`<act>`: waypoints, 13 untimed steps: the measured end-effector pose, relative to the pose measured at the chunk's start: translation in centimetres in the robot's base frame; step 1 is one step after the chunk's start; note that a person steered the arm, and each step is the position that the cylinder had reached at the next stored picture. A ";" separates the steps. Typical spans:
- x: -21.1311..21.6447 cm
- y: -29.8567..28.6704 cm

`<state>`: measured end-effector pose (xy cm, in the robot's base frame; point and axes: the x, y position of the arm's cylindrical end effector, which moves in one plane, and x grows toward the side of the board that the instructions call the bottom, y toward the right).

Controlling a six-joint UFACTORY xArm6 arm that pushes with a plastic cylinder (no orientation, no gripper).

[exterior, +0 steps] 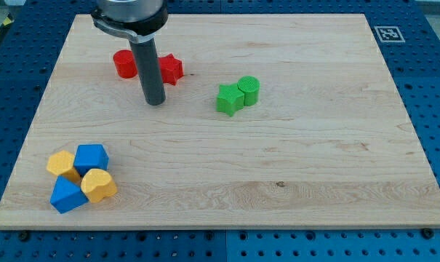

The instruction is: Nudge the group of blocks

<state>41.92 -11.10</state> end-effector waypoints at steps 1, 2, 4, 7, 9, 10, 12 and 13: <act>0.0 0.0; -0.3 0.0; -1.4 0.0; -0.4 0.0; 2.2 -6.8; 4.6 -11.3; 10.1 -13.7; 11.6 -13.6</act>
<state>53.50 -24.73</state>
